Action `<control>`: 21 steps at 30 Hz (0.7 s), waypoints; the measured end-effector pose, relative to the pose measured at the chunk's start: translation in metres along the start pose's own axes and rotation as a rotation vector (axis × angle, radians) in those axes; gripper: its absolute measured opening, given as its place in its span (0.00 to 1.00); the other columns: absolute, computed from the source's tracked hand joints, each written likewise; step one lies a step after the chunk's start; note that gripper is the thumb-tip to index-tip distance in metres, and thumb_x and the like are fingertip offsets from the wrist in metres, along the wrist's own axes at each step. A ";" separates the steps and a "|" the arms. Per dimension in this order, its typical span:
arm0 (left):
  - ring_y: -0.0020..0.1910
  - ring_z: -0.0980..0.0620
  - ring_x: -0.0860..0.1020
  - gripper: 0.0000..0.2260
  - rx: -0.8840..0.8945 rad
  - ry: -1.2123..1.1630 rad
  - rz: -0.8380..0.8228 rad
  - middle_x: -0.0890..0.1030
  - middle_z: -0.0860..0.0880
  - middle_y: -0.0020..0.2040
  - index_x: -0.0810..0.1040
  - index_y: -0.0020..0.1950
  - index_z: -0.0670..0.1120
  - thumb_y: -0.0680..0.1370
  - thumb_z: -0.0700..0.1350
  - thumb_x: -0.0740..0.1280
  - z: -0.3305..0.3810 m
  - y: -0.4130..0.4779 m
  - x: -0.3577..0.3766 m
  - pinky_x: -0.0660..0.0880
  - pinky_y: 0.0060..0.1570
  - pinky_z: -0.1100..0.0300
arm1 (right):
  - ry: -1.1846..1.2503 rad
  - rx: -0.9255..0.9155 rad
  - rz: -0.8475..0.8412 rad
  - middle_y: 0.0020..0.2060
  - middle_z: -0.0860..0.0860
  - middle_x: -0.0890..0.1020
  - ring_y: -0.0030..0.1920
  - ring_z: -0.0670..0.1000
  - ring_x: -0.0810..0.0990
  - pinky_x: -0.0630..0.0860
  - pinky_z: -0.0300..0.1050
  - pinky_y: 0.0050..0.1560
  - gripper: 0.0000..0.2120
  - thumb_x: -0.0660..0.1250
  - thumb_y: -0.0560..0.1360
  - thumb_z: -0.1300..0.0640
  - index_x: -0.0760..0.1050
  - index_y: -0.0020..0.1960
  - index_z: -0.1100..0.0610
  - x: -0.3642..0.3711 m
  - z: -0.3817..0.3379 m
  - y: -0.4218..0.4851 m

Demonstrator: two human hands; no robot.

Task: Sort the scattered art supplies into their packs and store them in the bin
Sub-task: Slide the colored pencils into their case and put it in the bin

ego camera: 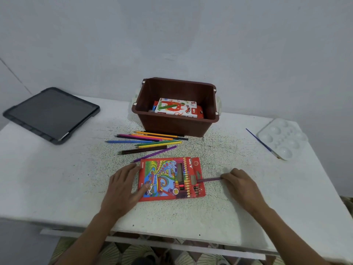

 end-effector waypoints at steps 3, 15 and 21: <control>0.65 0.50 0.72 0.32 0.002 0.003 0.007 0.73 0.49 0.67 0.72 0.69 0.47 0.76 0.70 0.55 0.002 0.000 0.000 0.68 0.62 0.51 | 0.079 -0.053 0.053 0.33 0.50 0.74 0.31 0.52 0.72 0.68 0.43 0.28 0.08 0.67 0.75 0.57 0.83 0.49 0.57 0.016 -0.032 0.002; 0.61 0.48 0.76 0.24 -0.135 -0.128 0.108 0.75 0.45 0.66 0.73 0.67 0.44 0.78 0.59 0.60 -0.002 0.007 -0.001 0.75 0.57 0.48 | 0.122 -0.006 0.138 0.38 0.50 0.72 0.37 0.50 0.69 0.66 0.43 0.35 0.12 0.61 0.79 0.56 0.81 0.56 0.56 0.038 -0.053 -0.010; 0.54 0.39 0.81 0.17 -0.100 0.120 0.089 0.80 0.39 0.61 0.78 0.63 0.40 0.75 0.42 0.72 -0.003 0.031 -0.001 0.79 0.49 0.41 | 0.011 -0.072 0.104 0.41 0.53 0.75 0.39 0.51 0.70 0.70 0.45 0.36 0.25 0.76 0.69 0.66 0.78 0.64 0.55 0.041 -0.053 -0.020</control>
Point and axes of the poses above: each hand's wrist, its own y-axis towards the middle knuckle, its own x-axis out of the palm, z = x × y, the point moved 2 cm from there along y, towards the middle knuckle
